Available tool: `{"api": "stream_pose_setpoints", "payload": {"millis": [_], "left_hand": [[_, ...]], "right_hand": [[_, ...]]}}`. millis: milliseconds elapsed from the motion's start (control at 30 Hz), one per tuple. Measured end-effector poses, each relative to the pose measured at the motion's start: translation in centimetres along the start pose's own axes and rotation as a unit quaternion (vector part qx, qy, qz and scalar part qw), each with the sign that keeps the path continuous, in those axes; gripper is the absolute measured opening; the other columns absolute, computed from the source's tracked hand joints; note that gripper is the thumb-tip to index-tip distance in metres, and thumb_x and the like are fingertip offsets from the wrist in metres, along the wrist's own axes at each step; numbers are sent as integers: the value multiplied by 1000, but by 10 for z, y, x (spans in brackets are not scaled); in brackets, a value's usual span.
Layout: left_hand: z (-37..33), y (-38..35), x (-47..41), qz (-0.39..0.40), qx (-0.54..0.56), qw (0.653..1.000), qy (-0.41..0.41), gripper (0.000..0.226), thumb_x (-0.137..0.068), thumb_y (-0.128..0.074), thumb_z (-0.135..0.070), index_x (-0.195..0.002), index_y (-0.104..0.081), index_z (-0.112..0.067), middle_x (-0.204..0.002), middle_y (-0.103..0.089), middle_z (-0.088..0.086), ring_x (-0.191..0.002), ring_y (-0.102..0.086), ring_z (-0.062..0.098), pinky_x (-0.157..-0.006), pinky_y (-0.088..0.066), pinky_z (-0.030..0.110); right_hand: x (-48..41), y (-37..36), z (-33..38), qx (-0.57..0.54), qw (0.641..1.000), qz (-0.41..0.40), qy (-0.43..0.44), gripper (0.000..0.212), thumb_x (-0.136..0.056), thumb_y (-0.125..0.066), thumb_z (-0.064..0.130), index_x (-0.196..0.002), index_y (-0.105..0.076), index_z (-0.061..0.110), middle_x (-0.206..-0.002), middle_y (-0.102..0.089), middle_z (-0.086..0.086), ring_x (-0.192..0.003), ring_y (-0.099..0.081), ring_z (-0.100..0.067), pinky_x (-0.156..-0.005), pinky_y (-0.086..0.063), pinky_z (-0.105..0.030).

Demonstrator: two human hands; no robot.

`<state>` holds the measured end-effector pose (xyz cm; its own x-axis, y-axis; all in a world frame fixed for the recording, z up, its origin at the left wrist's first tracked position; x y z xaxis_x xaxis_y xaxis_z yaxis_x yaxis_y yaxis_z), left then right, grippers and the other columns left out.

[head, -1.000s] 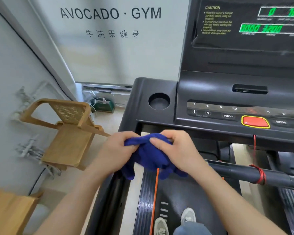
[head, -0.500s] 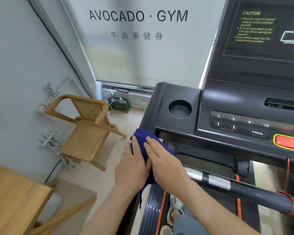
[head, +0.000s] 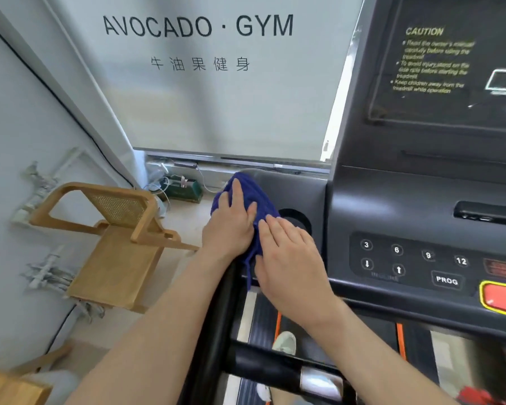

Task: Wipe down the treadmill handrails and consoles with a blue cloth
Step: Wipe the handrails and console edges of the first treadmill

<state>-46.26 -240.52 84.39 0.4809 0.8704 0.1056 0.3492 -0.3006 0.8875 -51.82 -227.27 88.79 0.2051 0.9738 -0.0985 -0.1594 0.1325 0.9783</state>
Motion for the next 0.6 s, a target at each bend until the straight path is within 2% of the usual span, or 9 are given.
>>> {"api": "stream_pose_setpoints", "payload": {"millis": [67, 133, 167, 233, 267, 333, 433, 500, 600], "left_hand": [[-12, 3, -37, 8, -2, 1000, 12, 64, -100, -31, -48, -154, -5, -25, -155, -23, 14, -132, -39, 39, -101, -40, 51], [-23, 6, -72, 5, -24, 1000, -6, 52, -98, -31, -51, -145, -32, -28, -145, -39, 13, -127, -45, 38, -99, -42, 47], [-28, 5, -88, 8, -46, 999, -28, 45, -98, -31, -52, -132, -48, -27, -135, -50, 12, -121, -50, 37, -93, -44, 43], [-42, 2, -116, 48, -98, 992, -64, 44, -97, -29, -51, -104, -64, -24, -118, -63, 9, -108, -58, 33, -81, -43, 37], [-49, -1, -126, 90, -123, 986, -72, 46, -96, -29, -52, -99, -66, -25, -116, -65, 7, -105, -59, 31, -79, -42, 36], [-60, -4, -137, 163, -160, 969, -91, 49, -95, -26, -55, -99, -68, -31, -117, -66, 3, -103, -58, 27, -83, -45, 36], [-69, 2, -119, 158, -169, 957, -176, 51, -96, -19, -57, -115, -62, -39, -127, -62, -5, -112, -56, 22, -89, -42, 37], [-70, 8, -80, 97, -168, 943, -271, 56, -91, -15, -54, -133, -49, -41, -141, -52, -11, -127, -49, 20, -103, -36, 43], [-59, 6, -28, 45, -158, 922, -351, 55, -94, -21, -46, -142, -42, -30, -152, -39, -6, -142, -32, 22, -115, -23, 51]], "right_hand": [[-21, 5, -16, 8, 1000, -10, -16, 54, -85, -49, 30, -133, -55, 5, -137, -56, -12, -128, -51, -26, -102, -44, -48], [-44, 7, -36, 15, 999, -20, -45, 55, -84, -46, 31, -131, -57, 5, -135, -58, -12, -128, -52, -26, -101, -45, -49], [-55, 6, -44, 20, 998, -9, -56, 56, -84, -41, 29, -130, -57, 3, -133, -59, -14, -127, -53, -29, -101, -45, -50], [-76, 6, -57, 63, 997, 6, -38, 55, -82, -32, 22, -121, -61, -5, -123, -62, -22, -121, -54, -37, -103, -43, -49], [-86, 9, -61, 85, 996, 8, -30, 51, -80, -32, 17, -109, -66, -6, -110, -66, -24, -111, -56, -40, -101, -44, -47], [-100, 23, -67, 57, 997, 1, -48, 40, -80, -31, 12, -88, -68, 0, -89, -62, -16, -91, -53, -32, -85, -48, -40], [-108, 31, -75, 34, 998, -8, -58, 31, -85, -36, 9, -88, -67, 8, -85, -57, -8, -79, -45, -23, -65, -37, -32], [-102, 34, -76, -14, 996, -45, -78, 20, -78, -51, 3, -89, -67, 7, -86, -63, -12, -77, -55, -28, -66, -42, -33], [-98, 24, -71, -73, 994, -37, -73, 39, -82, -35, 9, -109, -62, 1, -109, -61, -18, -100, -56, -34, -88, -47, -37]]}}
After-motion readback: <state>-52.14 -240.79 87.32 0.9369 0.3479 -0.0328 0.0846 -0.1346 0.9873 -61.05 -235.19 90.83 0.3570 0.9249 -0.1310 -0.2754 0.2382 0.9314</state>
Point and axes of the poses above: each hand's wrist, its own x-axis away from the middle knuckle, its own y-axis out of the back of the hand, z = x × y, the point moved 5 cm from there along -x, towards the middle knuckle
